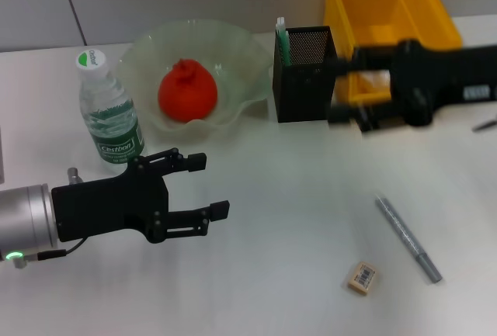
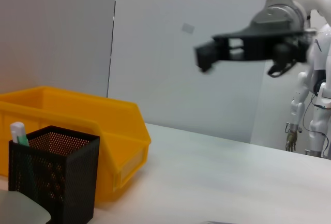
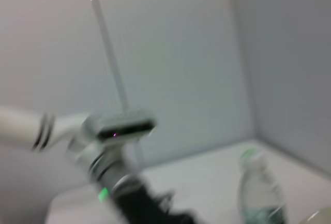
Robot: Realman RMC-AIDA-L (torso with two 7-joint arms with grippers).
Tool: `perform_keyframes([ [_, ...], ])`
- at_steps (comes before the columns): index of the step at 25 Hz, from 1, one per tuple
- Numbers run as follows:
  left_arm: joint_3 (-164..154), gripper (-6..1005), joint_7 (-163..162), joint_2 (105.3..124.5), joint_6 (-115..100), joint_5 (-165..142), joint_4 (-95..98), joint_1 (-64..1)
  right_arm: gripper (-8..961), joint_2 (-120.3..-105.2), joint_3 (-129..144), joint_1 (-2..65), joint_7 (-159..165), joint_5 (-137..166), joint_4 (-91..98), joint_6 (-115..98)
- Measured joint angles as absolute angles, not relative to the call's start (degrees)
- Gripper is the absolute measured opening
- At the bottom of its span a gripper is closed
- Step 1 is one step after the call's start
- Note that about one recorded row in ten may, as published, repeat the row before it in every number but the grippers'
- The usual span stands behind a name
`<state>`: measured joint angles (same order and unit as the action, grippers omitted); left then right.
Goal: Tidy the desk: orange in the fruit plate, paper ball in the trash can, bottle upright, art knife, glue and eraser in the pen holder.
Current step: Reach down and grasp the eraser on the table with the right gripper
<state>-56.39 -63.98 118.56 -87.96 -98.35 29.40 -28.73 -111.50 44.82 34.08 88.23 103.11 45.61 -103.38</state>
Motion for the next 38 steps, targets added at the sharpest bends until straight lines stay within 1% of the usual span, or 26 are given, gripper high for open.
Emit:
perform_keyframes([
  [6, -56.2, 833, -64.0, 118.4, -88.7, -98.3, 29.3, -28.1, 791, -111.28, 45.0, 34.9, 87.2, 113.5, 51.5, -113.5],
  [13, -56.5, 833, -63.8, 118.52, -90.3, -98.4, 29.7, -27.3, 791, -111.14, 46.3, 38.8, 80.8, 125.4, 53.2, -120.5],
  [21, -56.5, 833, -63.5, 118.56, -90.9, -98.4, 29.7, -26.7, 790, -111.78, 54.3, 41.1, 73.4, 133.5, 54.2, -120.3],
  [23, -56.5, 833, -62.7, 118.59, -90.9, -98.4, 29.7, -26.3, 790, -112.38, 56.5, 41.9, 71.9, 135.4, 54.4, -119.6],
  [24, -56.3, 833, -61.5, 118.64, -90.7, -98.4, 29.7, -25.8, 790, -113.33, 58.5, 42.3, 70.5, 137.4, 55.1, -118.2],
  [25, -56.3, 833, -61.5, 118.64, -90.7, -98.4, 29.7, -25.8, 789, -113.33, 58.5, 42.3, 70.5, 137.4, 55.1, -118.2],
  [26, -56.2, 833, -61.3, 118.67, -90.6, -98.4, 29.6, -25.6, 789, -113.9, 59.5, 42.5, 69.6, 138.7, 55.5, -117.3],
  [28, -56.0, 833, -60.8, 118.73, -90.5, -98.2, 29.4, -25.2, 789, -115.36, 60.9, 42.9, 67.6, 141.4, 56.2, -115.9],
  [29, -56.0, 833, -60.8, 118.74, -90.4, -97.7, 29.3, -25.0, 789, -116.69, 61.6, 43.4, 65.9, 143.7, 56.8, -114.9],
  [30, -56.0, 833, -60.8, 118.74, -90.4, -97.7, 29.3, -25.0, 789, -116.69, 61.6, 43.4, 65.9, 143.7, 56.8, -114.9],
  [32, -56.0, 833, -60.8, 118.74, -90.3, -97.2, 29.2, -24.9, 788, -117.74, 62.8, 43.8, 64.5, 145.6, 57.7, -114.0],
  [34, -56.0, 833, -60.8, 118.74, -90.2, -96.8, 29.2, -24.8, 788, -118.38, 66.0, 44.1, 63.9, 146.5, 58.9, -112.6],
  [38, -56.1, 833, -60.7, 118.74, -89.9, -96.8, 29.2, -24.9, 787, -118.4, 69.0, 44.5, 63.8, 146.7, 59.2, -110.7],
])
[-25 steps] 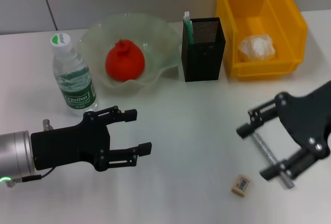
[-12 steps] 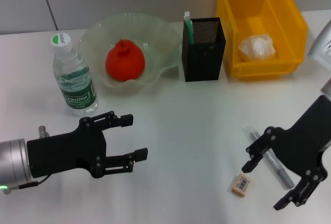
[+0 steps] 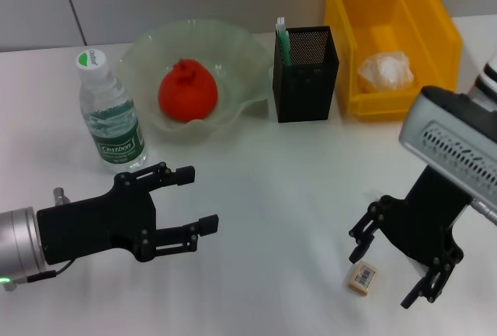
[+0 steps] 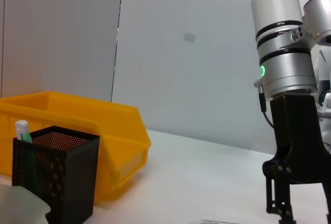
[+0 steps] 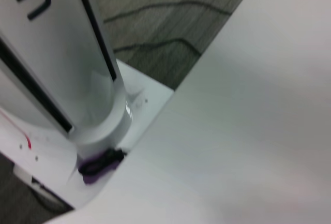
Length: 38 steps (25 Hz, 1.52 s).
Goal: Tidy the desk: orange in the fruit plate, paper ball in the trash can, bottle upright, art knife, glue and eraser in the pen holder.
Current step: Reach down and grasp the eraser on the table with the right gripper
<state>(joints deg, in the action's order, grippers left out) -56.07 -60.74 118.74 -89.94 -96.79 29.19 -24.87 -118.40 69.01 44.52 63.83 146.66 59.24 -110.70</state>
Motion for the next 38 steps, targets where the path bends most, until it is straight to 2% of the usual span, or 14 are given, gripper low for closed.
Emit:
perform_keyframes([
  [6, -56.0, 833, -61.0, 118.74, -89.3, -96.7, 29.5, -25.1, 785, -118.98, 75.3, 45.2, 64.2, 148.9, 60.8, -108.0],
  [30, -56.0, 834, -61.4, 118.55, -89.4, -96.1, 29.7, -25.4, 776, -119.69, 88.4, 44.9, 65.2, 148.9, 62.4, -102.5],
  [35, -56.0, 834, -61.5, 118.48, -89.6, -95.7, 29.8, -25.3, 721, -119.71, 90.1, 44.7, 65.7, 148.3, 62.4, -100.7],
  [38, -56.0, 834, -61.5, 118.42, -89.6, -95.4, 29.8, -25.1, 611, -119.71, 90.4, 44.6, 65.7, 148.3, 62.4, -100.2],
])
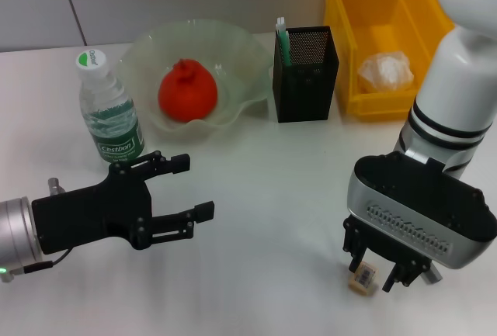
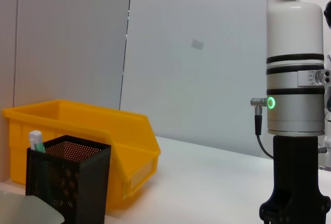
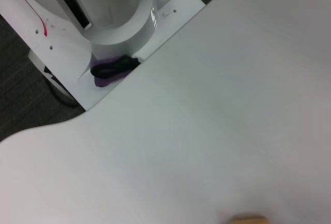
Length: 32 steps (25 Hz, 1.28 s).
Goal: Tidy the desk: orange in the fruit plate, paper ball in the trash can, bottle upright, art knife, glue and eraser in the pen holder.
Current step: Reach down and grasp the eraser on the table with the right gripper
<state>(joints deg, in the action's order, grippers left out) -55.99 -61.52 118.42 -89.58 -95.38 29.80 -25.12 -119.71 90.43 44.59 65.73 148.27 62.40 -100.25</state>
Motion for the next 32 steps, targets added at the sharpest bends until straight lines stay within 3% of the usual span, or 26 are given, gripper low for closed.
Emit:
perform_keyframes([
  [5, -56.0, 834, -61.6, 118.39, -89.7, -95.3, 30.2, -24.9, 445, -119.76, 90.8, 44.6, 65.7, 147.6, 62.4, -100.2],
  [32, -56.0, 834, -61.7, 118.48, -89.9, -95.3, 30.3, -24.4, 393, -119.8, 93.4, 43.4, 65.8, 146.8, 61.1, -95.6],
])
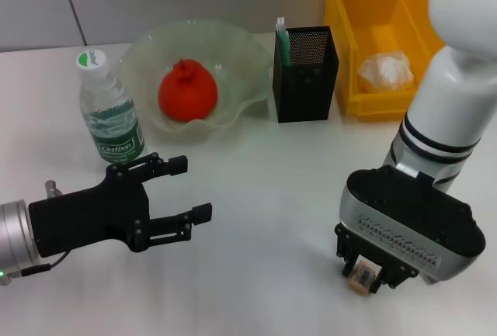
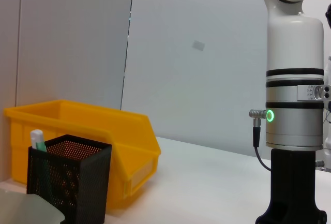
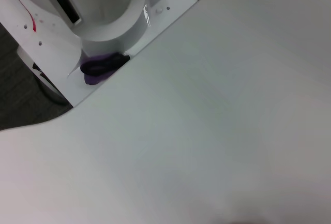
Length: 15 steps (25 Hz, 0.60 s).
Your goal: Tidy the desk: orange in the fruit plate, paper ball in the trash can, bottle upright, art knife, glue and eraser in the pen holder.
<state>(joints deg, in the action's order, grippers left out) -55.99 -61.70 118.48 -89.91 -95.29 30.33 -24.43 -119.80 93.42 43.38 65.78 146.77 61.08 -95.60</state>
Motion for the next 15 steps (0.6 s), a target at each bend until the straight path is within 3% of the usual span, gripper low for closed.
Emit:
perform_keyframes([
  [9, -56.0, 834, -61.7, 118.41, -90.0, -94.5, 30.3, -24.4, 264, -119.79, 93.3, 43.2, 65.8, 146.8, 61.1, -94.5],
  [15, -56.0, 835, -62.9, 118.4, -90.1, -94.5, 31.5, -24.4, 273, -119.5, 89.7, 43.4, 65.8, 145.3, 62.8, -97.0],
])
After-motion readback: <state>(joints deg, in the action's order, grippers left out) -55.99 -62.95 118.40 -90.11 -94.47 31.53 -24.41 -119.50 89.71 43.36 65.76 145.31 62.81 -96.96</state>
